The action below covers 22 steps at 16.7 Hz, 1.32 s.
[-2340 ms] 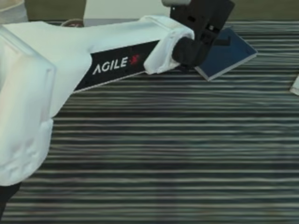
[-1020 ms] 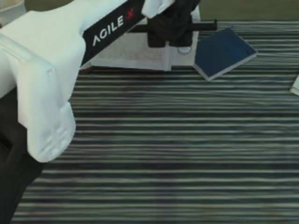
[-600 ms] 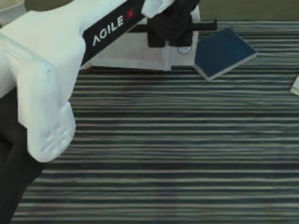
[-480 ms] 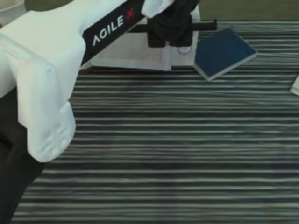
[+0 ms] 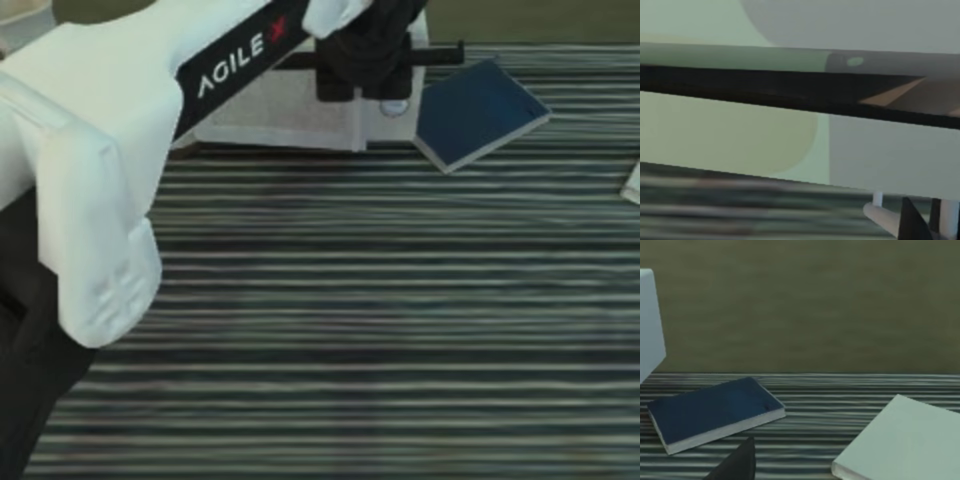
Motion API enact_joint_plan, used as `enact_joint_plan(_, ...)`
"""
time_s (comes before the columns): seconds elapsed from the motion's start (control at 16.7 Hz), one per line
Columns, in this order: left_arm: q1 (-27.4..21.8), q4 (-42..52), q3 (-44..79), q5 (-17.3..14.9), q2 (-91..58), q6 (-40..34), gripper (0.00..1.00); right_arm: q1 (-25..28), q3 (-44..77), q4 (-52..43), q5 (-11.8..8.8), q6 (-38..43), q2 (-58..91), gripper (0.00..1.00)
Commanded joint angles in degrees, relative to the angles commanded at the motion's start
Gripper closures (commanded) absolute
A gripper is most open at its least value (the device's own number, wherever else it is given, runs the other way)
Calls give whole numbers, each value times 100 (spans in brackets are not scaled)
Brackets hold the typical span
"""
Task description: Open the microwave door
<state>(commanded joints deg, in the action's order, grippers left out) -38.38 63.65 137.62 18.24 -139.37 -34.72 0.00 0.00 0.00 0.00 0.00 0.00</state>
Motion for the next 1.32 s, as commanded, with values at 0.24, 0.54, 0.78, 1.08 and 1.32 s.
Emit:
enact_joint_plan(0.24, -18, -154, -213, -32, 153, 65, 100, 0, 0, 0, 0, 0, 0, 0)
enact_joint_plan(0.54, 17, -629, -1138, -168, 653, 408, 100, 0, 0, 0, 0, 0, 0, 0)
enact_joint_plan(0.78, 17, -717, -1311, -206, 738, 478, 100, 0, 0, 0, 0, 0, 0, 0)
enact_joint_plan(1.08, 17, -717, -1311, -206, 738, 478, 100, 0, 0, 0, 0, 0, 0, 0)
enact_joint_plan(1.32, 17, -717, -1311, -206, 738, 478, 100, 0, 0, 0, 0, 0, 0, 0)
